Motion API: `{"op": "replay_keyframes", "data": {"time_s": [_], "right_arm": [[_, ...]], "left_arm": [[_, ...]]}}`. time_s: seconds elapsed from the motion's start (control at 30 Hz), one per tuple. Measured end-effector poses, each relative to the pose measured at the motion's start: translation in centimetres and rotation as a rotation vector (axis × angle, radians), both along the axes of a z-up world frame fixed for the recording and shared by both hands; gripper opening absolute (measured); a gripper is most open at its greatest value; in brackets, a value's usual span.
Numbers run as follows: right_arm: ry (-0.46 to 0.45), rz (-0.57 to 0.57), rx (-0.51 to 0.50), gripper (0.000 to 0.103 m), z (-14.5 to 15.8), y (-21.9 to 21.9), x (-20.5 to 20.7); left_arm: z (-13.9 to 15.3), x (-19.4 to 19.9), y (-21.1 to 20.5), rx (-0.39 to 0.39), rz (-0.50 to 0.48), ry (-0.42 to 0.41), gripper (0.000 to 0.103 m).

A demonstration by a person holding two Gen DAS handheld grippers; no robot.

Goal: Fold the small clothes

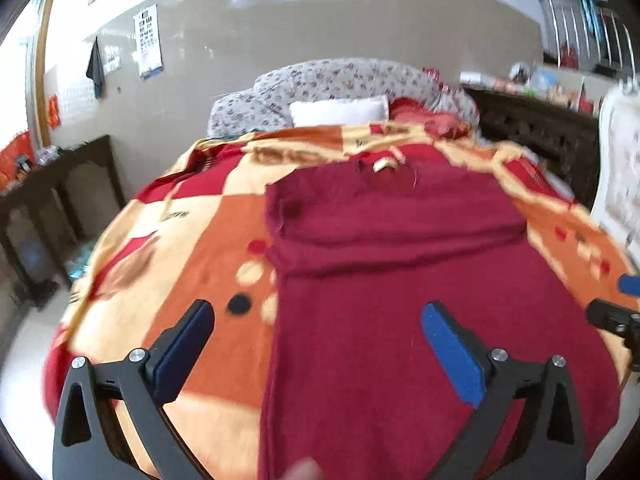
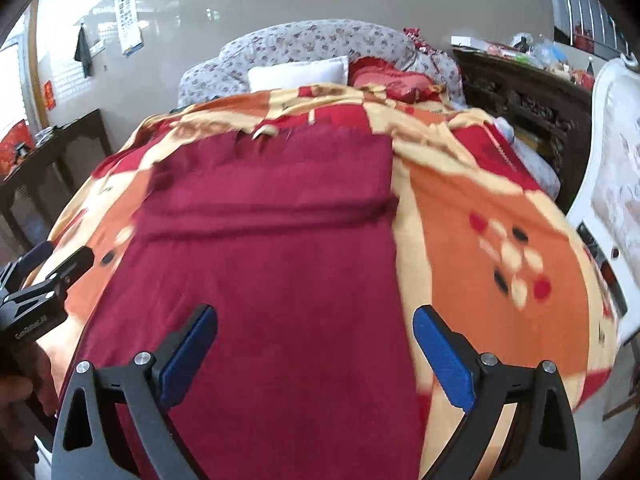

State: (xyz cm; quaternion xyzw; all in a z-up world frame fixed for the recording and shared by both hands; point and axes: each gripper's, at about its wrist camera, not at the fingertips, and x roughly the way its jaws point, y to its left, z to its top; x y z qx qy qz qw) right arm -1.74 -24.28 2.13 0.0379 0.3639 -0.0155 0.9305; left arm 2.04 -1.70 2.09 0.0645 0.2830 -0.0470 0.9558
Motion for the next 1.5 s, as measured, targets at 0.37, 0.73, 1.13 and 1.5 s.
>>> {"op": "replay_keyframes", "data": {"time_s": [0.37,0.73,1.13,1.5], "right_arm": [[-0.017,0.018,-0.019,0.100,-1.3,0.4,-7.0],[-0.048,0.004,0.077,0.100,-4.9,-3.4,-11.2],[-0.118,0.060,0.041,0.100,-3.6,-2.1,-11.7],[-0.169,0.028,0.038,0.100,-2.3,-3.0,-12.4]], "left_arm": [[-2.7,-3.4,1.5,-0.062,-0.084,0.189,0.103],[-6.8,-5.8,8.3,-0.235,-0.199,0.286,0.103],[-8.1,-6.9,9.0,-0.584,-0.317,0.390,0.103],[-7.8,-6.6,7.8,-0.641,-0.309,0.427,0.071]]}}
